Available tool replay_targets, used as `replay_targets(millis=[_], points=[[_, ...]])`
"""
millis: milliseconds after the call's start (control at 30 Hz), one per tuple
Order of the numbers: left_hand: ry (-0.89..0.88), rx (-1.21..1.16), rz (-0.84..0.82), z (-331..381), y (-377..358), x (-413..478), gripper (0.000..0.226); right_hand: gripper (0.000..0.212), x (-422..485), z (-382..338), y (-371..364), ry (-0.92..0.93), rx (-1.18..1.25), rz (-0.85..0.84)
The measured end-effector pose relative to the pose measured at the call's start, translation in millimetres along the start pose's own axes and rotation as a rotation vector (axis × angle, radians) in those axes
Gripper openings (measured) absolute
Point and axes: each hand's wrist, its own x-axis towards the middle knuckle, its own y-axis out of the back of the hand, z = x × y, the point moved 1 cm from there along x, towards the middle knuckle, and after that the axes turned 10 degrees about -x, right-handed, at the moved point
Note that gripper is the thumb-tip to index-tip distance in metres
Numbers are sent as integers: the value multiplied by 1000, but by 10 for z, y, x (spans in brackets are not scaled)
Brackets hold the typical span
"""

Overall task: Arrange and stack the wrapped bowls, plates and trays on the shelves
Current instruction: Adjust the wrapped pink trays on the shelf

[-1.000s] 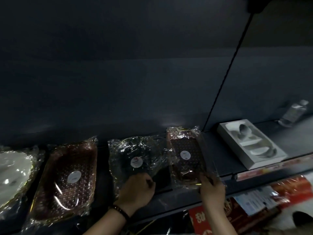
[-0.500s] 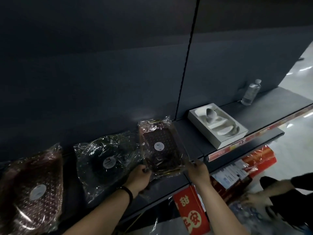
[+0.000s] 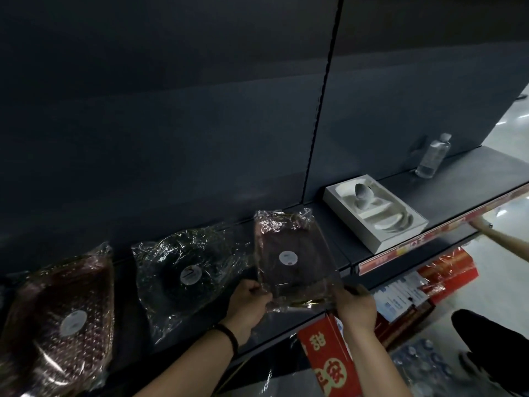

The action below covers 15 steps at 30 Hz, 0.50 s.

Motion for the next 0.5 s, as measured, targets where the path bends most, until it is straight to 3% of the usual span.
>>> replay_targets(millis=[67,267,333,433,500], points=[[-21,-20,-12,8,-64,-78,17,17,-107,28,148,-25,24,0],[-94,-43,-94,90,-98,-228,14,8,-594,-70,415,-42,111,201],[-149,-70,-111,129,22,-280,18,7,-745,-134,415,-15,196,180],[-199,-83,-96,175,327,-405,23,28,-939,-296,357,62,295,95],[-249,-96,-55,179,584,-489,26,27,-1050,-405,242,133,306,39]])
